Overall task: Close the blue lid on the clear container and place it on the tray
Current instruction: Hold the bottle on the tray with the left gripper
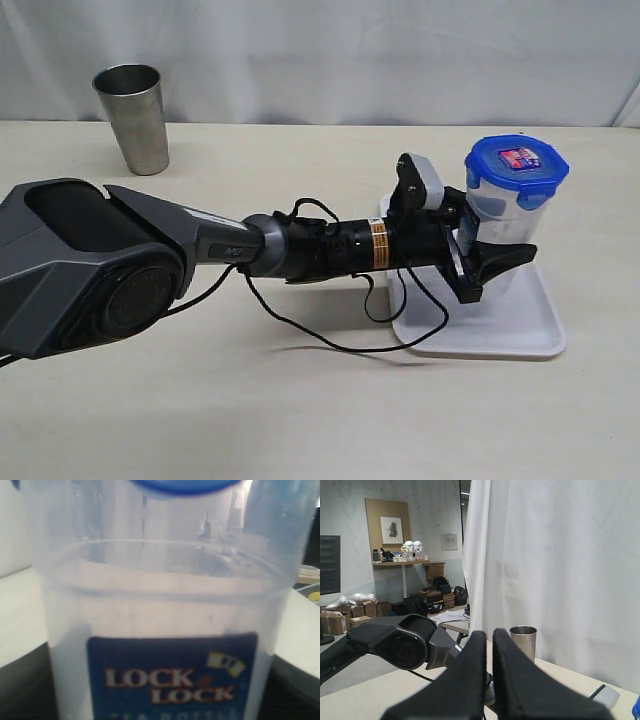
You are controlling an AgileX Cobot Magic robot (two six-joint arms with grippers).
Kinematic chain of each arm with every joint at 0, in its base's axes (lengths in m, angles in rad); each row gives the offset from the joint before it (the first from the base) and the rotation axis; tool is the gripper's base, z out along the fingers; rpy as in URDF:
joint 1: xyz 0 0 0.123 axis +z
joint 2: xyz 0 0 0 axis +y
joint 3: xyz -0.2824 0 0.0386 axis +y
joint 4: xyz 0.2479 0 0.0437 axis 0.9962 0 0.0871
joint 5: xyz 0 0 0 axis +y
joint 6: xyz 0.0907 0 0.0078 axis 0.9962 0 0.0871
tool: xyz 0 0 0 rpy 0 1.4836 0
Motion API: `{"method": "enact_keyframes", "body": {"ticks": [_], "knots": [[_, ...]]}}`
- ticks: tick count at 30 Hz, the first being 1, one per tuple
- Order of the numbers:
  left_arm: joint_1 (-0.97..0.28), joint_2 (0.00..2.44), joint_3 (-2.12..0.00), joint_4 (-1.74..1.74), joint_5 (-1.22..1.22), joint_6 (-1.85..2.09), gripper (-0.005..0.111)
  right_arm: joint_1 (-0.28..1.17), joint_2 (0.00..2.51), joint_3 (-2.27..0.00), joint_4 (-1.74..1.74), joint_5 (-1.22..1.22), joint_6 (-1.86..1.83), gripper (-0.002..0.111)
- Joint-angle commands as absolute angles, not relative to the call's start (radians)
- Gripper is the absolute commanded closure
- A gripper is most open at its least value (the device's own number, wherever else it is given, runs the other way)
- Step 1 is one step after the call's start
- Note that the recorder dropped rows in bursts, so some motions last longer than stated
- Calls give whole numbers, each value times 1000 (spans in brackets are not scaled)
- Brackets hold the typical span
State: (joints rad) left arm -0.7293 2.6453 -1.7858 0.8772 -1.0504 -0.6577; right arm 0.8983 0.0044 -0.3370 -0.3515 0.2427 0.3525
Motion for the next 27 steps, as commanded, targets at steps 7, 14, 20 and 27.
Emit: {"method": "enact_keyframes", "body": {"ticks": [7,14,20,27], "knots": [[-721,2643,-1794,976,-1044,-684,107,898,4,-333,-352,237,356,104],[-721,2644,-1794,983,-1073,-684,107,898,4,-333,-352,237,356,104],[-714,2645,-1794,983,-1103,-682,107,898,4,-333,-352,237,356,104],[-709,2645,-1794,988,-1113,-682,107,898,4,-333,-352,237,356,104]]}}
